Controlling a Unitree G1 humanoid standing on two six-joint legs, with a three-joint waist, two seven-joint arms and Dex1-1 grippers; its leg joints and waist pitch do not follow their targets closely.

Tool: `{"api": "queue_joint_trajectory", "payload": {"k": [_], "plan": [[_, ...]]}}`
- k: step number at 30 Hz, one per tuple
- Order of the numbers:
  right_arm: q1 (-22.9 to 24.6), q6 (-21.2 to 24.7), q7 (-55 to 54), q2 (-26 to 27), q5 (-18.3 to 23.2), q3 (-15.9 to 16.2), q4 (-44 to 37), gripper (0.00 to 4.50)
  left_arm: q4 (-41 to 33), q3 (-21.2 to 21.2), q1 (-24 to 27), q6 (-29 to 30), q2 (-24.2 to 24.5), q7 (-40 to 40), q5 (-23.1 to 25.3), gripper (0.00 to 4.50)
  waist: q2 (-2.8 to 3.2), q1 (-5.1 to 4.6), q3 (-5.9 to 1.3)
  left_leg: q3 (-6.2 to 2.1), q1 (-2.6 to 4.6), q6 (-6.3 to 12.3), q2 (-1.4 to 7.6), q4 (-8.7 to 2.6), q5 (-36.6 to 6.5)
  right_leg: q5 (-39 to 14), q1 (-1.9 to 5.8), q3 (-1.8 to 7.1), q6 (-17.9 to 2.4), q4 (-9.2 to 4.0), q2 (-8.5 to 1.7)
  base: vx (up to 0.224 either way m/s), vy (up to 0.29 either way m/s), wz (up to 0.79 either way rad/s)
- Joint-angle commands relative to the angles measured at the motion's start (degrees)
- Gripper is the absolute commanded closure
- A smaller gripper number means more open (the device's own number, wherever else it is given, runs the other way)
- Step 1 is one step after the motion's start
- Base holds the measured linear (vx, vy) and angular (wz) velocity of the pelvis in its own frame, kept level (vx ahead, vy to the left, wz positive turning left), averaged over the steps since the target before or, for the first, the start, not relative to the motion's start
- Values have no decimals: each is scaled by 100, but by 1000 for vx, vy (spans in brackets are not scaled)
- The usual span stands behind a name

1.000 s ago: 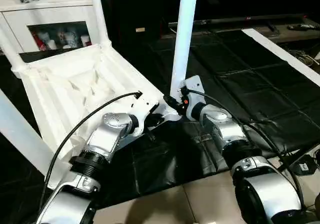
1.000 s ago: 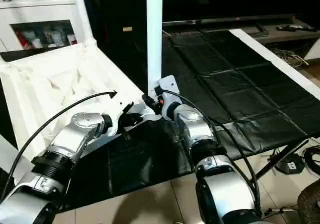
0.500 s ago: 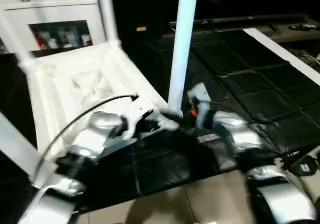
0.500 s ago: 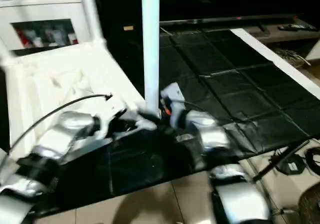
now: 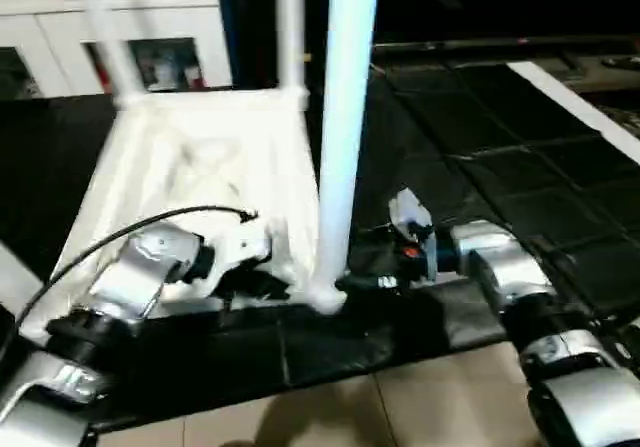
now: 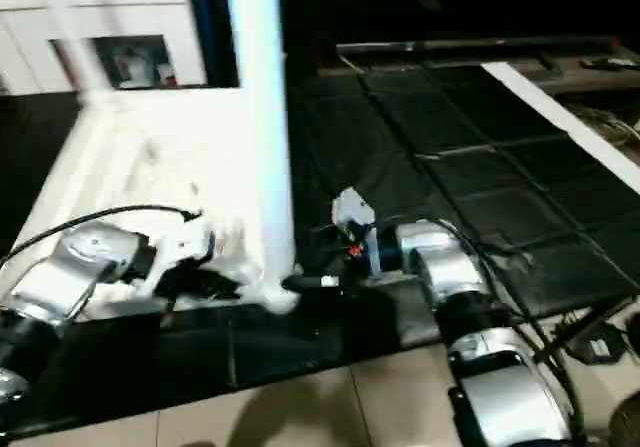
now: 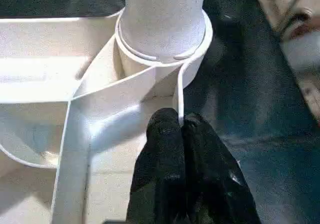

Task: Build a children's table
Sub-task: Rotate leg to tighten

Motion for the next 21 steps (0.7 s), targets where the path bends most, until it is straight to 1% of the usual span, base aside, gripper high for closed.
{"api": "queue_joint_trajectory", "payload": {"k": [1,2,3,4,5,6,8,10,11,13,15,16,18,19,21], "plan": [[-168,29,331,-26,26,108,-14,5,-86,-365,41,-106,-23,-340,34,450,5,-15,-381,54,27,277,61,-343,-1074,-1211,318,249,-1275,-371,-388,0,0,0],[-169,28,333,-25,25,110,-13,22,-86,-365,40,-106,-23,-341,33,450,5,-15,-381,54,27,277,61,-343,-1074,-1211,318,249,-1275,-371,-388,0,0,0],[-181,15,362,-10,3,143,20,22,-103,-371,33,-102,-36,-352,20,450,5,-14,-378,54,25,259,59,-345,-1085,-1246,319,251,-1268,-374,-391,0,0,0],[-198,3,411,14,-27,192,62,36,-131,-384,23,-95,-58,-370,4,450,-4,-12,-380,53,25,246,57,-345,-1081,-1287,322,251,-1258,-374,-393,0,0,0],[-211,-14,446,37,-54,233,86,36,-154,-404,18,-105,-72,-403,-7,450,-9,-8,-383,50,16,237,54,-344,-1051,-1317,330,251,-1247,-373,-400,0,0,0],[-240,-45,490,74,-87,275,133,57,-179,-430,18,-136,-78,-472,-29,450,-10,-10,-387,50,15,239,56,-341,-1019,-1278,329,253,-1240,-366,-398,0,0,0],[-274,-63,505,111,-108,299,189,57,-197,-449,25,-155,-78,-506,-38,450,-8,-4,-392,47,13,247,57,-340,-978,-1234,329,250,-1248,-359,-400,0,0,0],[-342,-116,580,170,-137,353,289,73,-236,-456,54,-177,-85,-558,-24,450,-3,-5,-400,49,12,247,57,-336,-924,-1123,329,252,-1284,-345,-398,0,0,0],[-352,-113,598,179,-137,361,300,95,-241,-456,58,-179,-87,-560,-21,450,1,5,-404,53,17,261,60,-331,-892,-1025,327,254,-1310,-337,-397,0,0,0],[-366,-83,674,205,-130,382,296,106,-228,-459,63,-206,-83,-581,-19,450,2,20,-404,51,17,281,64,-332,-869,-944,327,249,-1329,-324,-391,0,0,0],[-371,-45,716,214,-103,420,275,127,-219,-462,67,-221,-78,-590,-14,450,-1,34,-398,50,16,269,62,-337,-935,-1035,331,248,-1302,-335,-399,0,0,0],[-373,-37,720,210,-85,440,271,127,-214,-463,66,-226,-77,-592,-14,450,-1,37,-394,51,17,265,62,-338,-956,-1086,328,250,-1288,-345,-400,0,0,0],[-373,-24,721,207,-44,486,262,151,-192,-467,73,-241,-76,-568,7,450,-1,56,-388,49,23,229,64,-345,-1012,-1250,325,255,-1233,-357,-406,0,0,0],[-377,-24,721,205,-28,507,270,151,-183,-468,75,-241,-76,-549,20,450,-1,62,-391,50,26,223,64,-344,-1014,-1267,323,257,-1222,-360,-406,0,0,0],[-379,-17,721,209,-7,526,275,171,-162,-465,74,-223,-82,-509,43,450,3,83,-397,51,35,211,68,-340,-990,-1243,315,262,-1212,-352,-404,0,0,0]]}}
